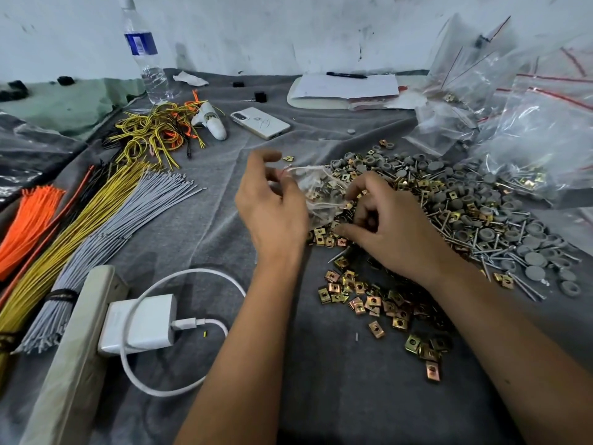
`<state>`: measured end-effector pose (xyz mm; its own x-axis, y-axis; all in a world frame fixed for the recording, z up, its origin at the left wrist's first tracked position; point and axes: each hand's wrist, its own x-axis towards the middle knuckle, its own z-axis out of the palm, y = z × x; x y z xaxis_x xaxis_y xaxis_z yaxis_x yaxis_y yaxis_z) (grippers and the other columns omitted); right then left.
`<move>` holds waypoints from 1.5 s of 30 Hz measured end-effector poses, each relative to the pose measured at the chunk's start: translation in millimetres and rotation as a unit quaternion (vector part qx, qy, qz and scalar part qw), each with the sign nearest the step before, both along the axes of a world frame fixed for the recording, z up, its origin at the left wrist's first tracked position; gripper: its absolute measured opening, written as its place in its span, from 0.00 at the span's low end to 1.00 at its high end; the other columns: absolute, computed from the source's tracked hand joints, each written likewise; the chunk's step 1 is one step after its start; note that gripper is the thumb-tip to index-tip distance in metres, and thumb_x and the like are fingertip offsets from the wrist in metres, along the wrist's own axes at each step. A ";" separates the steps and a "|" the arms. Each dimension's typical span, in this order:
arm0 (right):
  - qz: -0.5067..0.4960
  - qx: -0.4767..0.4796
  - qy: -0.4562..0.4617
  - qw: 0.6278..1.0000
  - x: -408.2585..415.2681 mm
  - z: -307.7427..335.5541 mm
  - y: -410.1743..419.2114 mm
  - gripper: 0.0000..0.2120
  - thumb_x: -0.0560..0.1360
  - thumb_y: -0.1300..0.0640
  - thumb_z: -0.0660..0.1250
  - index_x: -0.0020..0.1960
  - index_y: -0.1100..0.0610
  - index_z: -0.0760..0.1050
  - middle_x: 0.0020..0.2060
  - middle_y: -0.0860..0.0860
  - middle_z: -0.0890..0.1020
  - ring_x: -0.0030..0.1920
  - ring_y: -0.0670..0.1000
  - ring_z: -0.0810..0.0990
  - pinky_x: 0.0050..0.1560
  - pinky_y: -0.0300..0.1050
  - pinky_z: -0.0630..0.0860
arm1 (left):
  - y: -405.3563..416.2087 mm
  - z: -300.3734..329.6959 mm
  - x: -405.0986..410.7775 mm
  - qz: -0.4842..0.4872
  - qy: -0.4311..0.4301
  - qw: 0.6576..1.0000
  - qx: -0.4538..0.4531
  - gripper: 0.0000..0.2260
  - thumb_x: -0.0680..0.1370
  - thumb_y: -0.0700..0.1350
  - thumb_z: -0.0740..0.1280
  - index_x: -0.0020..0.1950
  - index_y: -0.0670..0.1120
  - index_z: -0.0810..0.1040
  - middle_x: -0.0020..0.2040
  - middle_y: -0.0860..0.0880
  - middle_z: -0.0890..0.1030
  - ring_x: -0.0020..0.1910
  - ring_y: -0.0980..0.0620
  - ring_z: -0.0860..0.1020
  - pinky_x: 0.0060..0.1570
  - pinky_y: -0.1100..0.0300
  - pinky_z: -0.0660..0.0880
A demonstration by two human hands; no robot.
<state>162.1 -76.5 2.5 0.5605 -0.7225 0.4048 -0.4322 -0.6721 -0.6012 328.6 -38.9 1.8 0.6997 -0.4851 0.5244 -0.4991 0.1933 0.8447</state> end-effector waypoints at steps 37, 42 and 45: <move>0.024 -0.052 -0.062 0.996 -8.3 7.6 -2.5 0.08 0.77 0.63 0.72 0.55 0.58 0.84 0.51 0.47 0.84 0.54 0.43 0.82 0.58 0.39 0.77 | -1.9 0.7 -3.6 -0.068 0.073 0.994 0.044 0.07 0.76 0.36 0.69 0.44 0.48 0.80 0.37 0.56 0.80 0.35 0.63 0.76 0.36 0.69 0.71; -0.002 -0.140 -0.078 0.987 -8.3 9.9 -1.6 0.07 0.76 0.64 0.75 0.54 0.60 0.86 0.47 0.49 0.86 0.47 0.43 0.83 0.53 0.35 0.78 | -3.2 -4.5 -12.2 -0.149 -0.017 0.986 0.073 0.03 0.75 0.40 0.71 0.44 0.47 0.80 0.35 0.54 0.80 0.34 0.58 0.77 0.35 0.61 0.74; -0.033 -0.192 -0.086 0.977 -5.1 9.2 1.4 0.06 0.74 0.63 0.77 0.50 0.61 0.85 0.45 0.51 0.86 0.45 0.46 0.82 0.50 0.38 0.79 | -4.6 -5.6 -12.7 -0.169 -0.046 0.981 0.079 0.03 0.75 0.41 0.71 0.44 0.48 0.79 0.35 0.54 0.81 0.34 0.56 0.79 0.35 0.62 0.74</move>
